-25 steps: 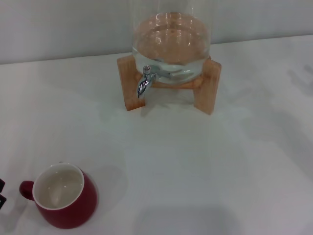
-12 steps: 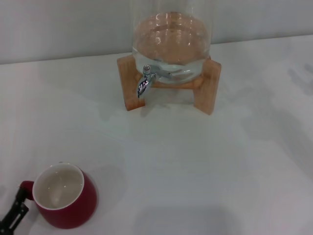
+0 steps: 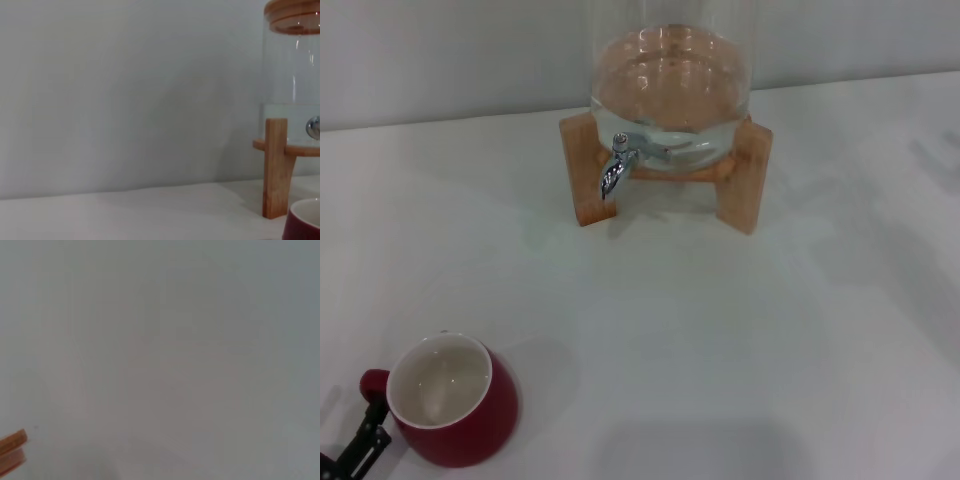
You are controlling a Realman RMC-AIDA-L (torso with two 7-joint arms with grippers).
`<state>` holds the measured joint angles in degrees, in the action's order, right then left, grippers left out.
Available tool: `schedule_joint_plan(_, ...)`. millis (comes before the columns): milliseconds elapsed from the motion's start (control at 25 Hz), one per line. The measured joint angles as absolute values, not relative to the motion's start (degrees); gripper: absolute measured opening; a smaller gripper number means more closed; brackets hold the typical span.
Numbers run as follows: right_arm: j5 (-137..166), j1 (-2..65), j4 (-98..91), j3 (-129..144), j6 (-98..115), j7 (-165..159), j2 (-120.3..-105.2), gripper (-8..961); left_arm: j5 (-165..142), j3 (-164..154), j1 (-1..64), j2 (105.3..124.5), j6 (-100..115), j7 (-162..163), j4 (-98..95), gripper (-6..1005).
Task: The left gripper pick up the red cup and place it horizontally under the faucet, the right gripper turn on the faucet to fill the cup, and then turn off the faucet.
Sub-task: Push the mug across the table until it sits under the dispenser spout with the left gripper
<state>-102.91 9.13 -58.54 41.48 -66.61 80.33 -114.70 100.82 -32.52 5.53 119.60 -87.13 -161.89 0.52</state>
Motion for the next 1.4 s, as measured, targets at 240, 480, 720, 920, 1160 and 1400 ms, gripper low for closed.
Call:
schedule_joint_plan(240, -102.9, 9.2, -58.5, 41.5, -66.6, 80.3, -114.70, 661, 100.8, -32.5, 5.3, 119.62, -86.6, -161.9, 0.5, 875)
schedule_joint_plan(480, -102.9, 9.2, -58.5, 41.5, -66.6, 80.3, -114.70, 661, 101.0, -32.3, 5.3, 119.59, -86.4, -161.9, 0.8, 874)
schedule_joint_plan(720, -102.9, 9.2, -58.5, 41.5, -66.8, 80.2, -114.69, 661, 101.2, -32.1, 5.3, 119.56, -85.1, -161.5, 0.9, 874)
schedule_joint_plan(920, -102.9, 9.2, -58.5, 41.5, -66.9, 80.2, -114.69, 661, 101.3, -32.1, 5.3, 119.52, -84.7, -161.3, 0.9, 874)
schedule_joint_plan(1160, -102.9, 9.0, -58.5, 41.5, -67.0, 80.1, -114.70, 661, 101.3, -32.1, 5.7, 119.43, -84.3, -161.3, 0.9, 874)
schedule_joint_plan(1400, -102.9, 8.8, -58.5, 41.5, -67.1, 80.2, -114.77, 661, 101.3, -32.1, 6.7, 119.37, -83.8, -161.3, 0.4, 875)
